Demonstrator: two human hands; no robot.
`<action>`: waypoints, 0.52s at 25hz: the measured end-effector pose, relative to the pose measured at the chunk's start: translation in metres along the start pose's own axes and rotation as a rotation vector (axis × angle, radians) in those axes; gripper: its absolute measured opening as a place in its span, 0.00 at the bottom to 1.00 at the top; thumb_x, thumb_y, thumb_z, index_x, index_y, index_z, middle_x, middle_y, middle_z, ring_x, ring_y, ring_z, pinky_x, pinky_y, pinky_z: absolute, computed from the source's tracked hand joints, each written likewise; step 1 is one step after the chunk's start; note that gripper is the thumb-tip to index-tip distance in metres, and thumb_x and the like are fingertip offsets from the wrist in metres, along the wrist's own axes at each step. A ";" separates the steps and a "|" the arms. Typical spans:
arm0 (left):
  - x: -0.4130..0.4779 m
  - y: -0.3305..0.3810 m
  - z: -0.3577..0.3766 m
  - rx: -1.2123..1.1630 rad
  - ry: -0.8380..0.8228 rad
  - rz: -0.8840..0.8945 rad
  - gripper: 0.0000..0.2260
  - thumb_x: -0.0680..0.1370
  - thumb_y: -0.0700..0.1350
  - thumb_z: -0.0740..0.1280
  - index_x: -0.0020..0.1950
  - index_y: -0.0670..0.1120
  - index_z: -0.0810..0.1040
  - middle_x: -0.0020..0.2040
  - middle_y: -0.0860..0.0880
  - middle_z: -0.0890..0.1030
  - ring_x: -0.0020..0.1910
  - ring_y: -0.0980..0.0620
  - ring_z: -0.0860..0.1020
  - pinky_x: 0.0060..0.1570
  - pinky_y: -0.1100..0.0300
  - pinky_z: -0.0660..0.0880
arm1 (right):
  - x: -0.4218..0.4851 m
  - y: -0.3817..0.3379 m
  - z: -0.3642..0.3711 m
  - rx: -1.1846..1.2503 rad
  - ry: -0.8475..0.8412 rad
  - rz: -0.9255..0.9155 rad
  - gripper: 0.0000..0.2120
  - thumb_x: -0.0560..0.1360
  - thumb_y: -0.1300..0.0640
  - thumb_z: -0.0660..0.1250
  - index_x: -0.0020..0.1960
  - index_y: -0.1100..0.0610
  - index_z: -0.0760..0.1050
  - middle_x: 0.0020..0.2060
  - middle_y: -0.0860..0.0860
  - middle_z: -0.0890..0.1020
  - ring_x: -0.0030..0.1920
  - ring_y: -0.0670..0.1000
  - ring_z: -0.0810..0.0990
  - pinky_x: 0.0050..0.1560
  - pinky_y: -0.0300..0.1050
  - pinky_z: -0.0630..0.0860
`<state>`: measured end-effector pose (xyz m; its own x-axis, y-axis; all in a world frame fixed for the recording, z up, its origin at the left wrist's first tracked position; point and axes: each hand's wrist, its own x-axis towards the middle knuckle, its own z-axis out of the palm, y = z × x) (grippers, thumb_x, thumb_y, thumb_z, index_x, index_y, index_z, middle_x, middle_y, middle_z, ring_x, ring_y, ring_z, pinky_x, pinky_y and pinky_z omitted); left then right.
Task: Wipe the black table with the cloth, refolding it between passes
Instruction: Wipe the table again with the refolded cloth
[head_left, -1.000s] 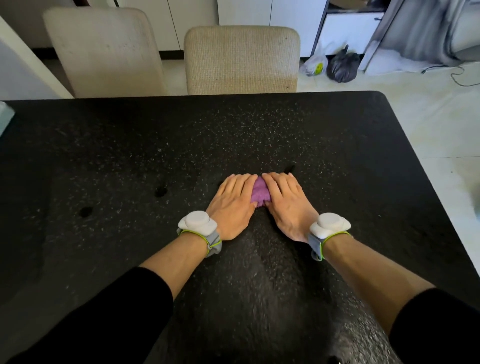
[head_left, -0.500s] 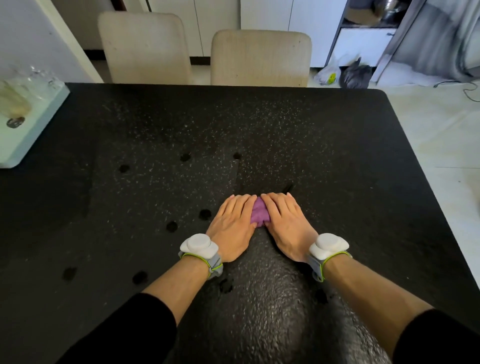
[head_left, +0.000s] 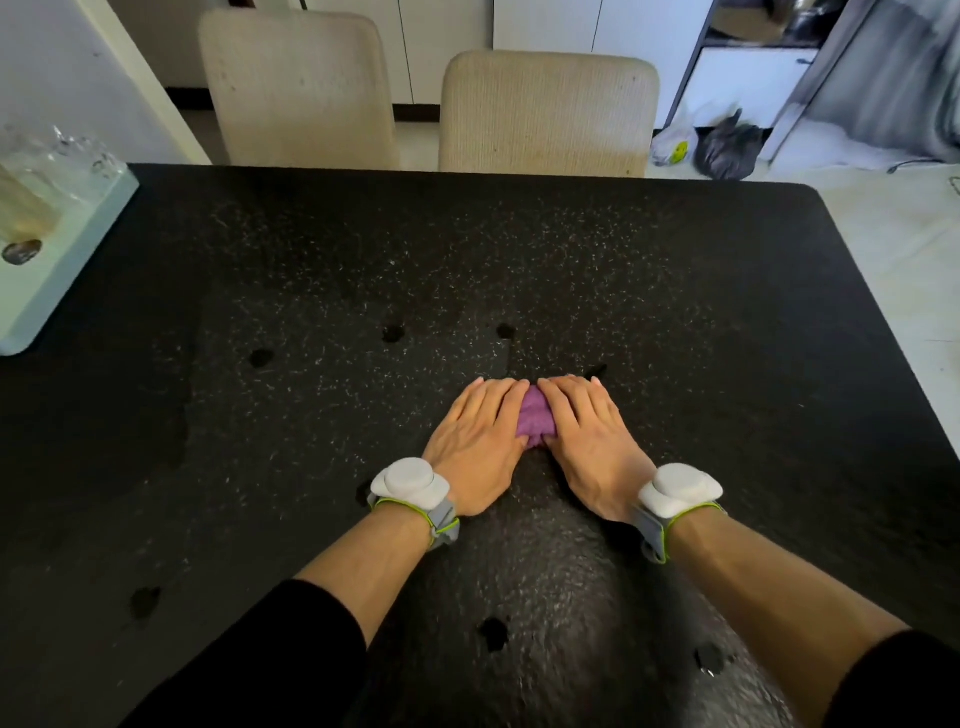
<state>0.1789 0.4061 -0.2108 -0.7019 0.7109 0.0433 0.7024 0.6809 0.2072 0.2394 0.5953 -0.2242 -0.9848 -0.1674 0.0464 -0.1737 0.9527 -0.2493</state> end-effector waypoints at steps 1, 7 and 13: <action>0.011 -0.009 -0.001 0.002 -0.001 0.004 0.30 0.82 0.50 0.59 0.81 0.42 0.54 0.77 0.44 0.63 0.77 0.46 0.61 0.80 0.52 0.47 | 0.014 0.003 -0.001 -0.005 0.009 -0.002 0.30 0.82 0.51 0.59 0.80 0.60 0.56 0.73 0.56 0.65 0.76 0.58 0.62 0.80 0.59 0.53; 0.089 -0.068 -0.006 0.007 -0.023 0.027 0.30 0.81 0.49 0.61 0.80 0.42 0.55 0.76 0.43 0.64 0.76 0.44 0.62 0.79 0.49 0.51 | 0.098 0.025 -0.002 -0.010 0.027 0.050 0.29 0.81 0.48 0.54 0.79 0.60 0.57 0.72 0.57 0.67 0.74 0.59 0.64 0.79 0.59 0.53; 0.156 -0.110 -0.009 0.019 -0.016 0.073 0.30 0.82 0.49 0.61 0.80 0.42 0.55 0.76 0.43 0.64 0.76 0.44 0.62 0.79 0.49 0.51 | 0.163 0.047 -0.001 -0.002 0.051 0.127 0.31 0.80 0.44 0.50 0.78 0.60 0.57 0.71 0.57 0.67 0.73 0.60 0.65 0.78 0.59 0.55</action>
<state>-0.0087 0.4401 -0.2183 -0.6466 0.7616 0.0423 0.7541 0.6300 0.1854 0.0706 0.6128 -0.2271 -0.9975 -0.0321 0.0634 -0.0473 0.9660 -0.2543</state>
